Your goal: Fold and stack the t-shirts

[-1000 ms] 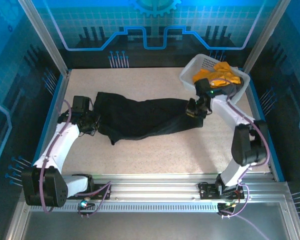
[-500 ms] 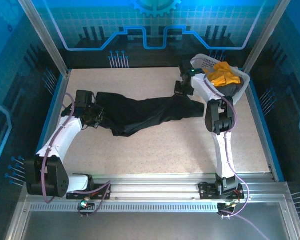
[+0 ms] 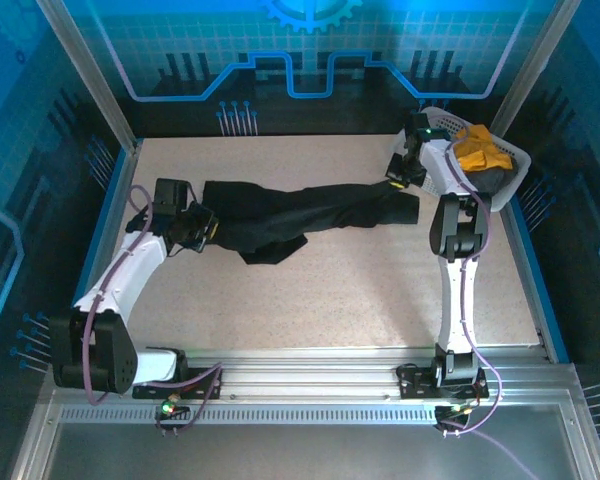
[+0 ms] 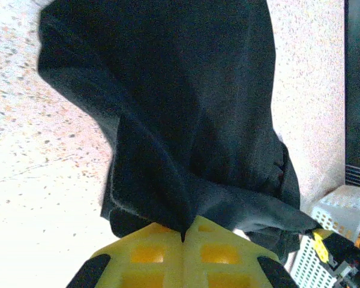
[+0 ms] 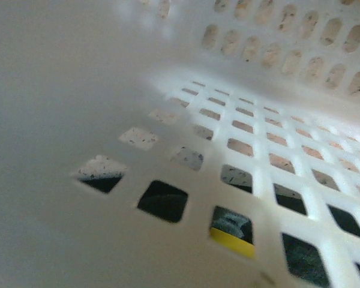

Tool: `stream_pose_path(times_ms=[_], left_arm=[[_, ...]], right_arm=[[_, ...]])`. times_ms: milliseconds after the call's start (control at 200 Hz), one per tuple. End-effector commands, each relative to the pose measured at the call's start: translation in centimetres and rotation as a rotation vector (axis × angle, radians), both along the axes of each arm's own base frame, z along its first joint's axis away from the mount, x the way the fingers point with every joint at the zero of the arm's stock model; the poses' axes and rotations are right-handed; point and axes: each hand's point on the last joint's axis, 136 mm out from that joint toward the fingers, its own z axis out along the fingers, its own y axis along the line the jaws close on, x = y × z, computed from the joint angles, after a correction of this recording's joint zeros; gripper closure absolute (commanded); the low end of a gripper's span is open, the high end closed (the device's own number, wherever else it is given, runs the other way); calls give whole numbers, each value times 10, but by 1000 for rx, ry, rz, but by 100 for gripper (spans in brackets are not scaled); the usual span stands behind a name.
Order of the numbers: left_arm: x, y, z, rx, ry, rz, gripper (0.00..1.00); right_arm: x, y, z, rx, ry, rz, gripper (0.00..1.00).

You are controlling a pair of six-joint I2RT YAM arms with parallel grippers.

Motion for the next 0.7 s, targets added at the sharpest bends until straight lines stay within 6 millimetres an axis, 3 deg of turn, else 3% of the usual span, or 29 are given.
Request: stream_pose_path(times_ms=[0, 30, 40, 135, 405, 540, 695], left_arm=[[10, -9, 7, -26, -28, -33, 100], [12, -9, 11, -26, -36, -30, 100], [13, -9, 12, -23, -40, -30, 100], [22, -4, 39, -3, -87, -14, 100], [41, 26, 166, 99, -361, 111, 100], [28, 46, 236, 140, -544, 190, 100], [-10, 67, 317, 190, -771, 275, 100]], right_arm=[[13, 8, 55, -23, -152, 52, 100], [10, 16, 59, -21, -160, 66, 100], [9, 18, 72, -20, -183, 68, 100], [-6, 37, 119, -5, -269, 75, 100], [-54, 53, 268, 71, -571, 51, 100], [-78, 54, 344, 125, -769, 72, 100], [-126, 49, 419, 189, -996, 77, 100]])
